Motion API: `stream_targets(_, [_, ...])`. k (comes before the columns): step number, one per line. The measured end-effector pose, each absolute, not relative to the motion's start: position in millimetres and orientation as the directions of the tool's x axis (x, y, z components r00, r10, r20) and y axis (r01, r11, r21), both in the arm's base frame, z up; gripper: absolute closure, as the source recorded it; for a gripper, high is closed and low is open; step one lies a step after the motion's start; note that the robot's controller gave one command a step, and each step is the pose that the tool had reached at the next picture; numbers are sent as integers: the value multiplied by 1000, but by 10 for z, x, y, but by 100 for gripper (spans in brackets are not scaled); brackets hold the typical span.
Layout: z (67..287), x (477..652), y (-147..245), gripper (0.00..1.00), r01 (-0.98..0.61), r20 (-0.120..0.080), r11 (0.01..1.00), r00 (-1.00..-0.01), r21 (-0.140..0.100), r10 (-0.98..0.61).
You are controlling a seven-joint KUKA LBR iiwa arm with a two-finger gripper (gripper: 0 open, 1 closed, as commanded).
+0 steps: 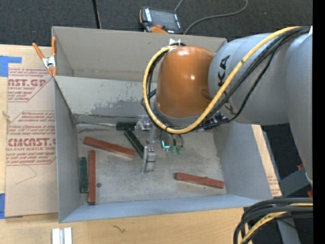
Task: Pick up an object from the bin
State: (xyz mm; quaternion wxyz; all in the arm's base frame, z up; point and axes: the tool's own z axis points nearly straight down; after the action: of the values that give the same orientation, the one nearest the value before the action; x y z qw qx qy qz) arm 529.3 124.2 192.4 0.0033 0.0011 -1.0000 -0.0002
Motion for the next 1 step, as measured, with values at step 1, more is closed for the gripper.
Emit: stream_targets(1, [656, 5676, 1742, 0, -182, 3, 983, -983, 1, -182])
